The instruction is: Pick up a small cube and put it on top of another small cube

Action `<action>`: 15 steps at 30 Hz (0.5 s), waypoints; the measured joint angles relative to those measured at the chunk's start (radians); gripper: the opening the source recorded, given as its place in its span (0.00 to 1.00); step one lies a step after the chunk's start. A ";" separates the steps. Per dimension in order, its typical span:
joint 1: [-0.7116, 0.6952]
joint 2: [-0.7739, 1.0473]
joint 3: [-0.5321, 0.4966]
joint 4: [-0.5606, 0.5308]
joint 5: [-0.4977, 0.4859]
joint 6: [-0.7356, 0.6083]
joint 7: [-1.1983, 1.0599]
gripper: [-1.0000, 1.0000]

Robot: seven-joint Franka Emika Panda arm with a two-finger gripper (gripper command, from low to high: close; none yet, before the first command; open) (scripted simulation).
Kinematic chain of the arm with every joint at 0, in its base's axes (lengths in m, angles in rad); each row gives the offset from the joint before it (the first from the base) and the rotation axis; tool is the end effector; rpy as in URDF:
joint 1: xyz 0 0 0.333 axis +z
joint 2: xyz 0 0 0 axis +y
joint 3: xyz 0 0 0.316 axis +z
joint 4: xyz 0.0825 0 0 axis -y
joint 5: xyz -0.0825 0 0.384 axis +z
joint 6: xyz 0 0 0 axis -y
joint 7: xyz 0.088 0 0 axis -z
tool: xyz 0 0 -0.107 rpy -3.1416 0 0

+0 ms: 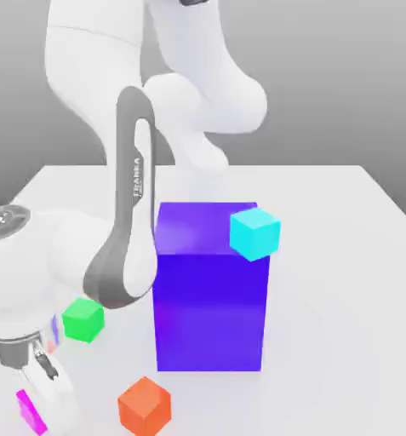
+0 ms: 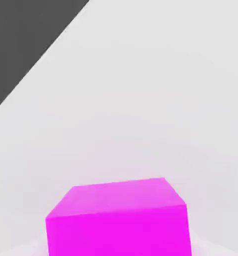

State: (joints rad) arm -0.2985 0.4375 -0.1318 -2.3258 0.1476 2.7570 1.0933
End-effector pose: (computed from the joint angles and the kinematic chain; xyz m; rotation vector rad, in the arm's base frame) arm 0.4637 -0.2237 0.1525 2.1337 -2.3056 0.0015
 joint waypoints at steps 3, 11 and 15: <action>0.013 -0.103 -0.023 -0.032 -0.029 -0.070 0.028 0.00; -0.016 -0.392 -0.104 -0.311 -0.088 -0.077 0.216 0.00; -0.082 -0.540 -0.101 -0.456 -0.179 -0.075 0.358 0.00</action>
State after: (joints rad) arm -0.3810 -0.1026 -0.2326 -2.7816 -0.0310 2.6823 1.4510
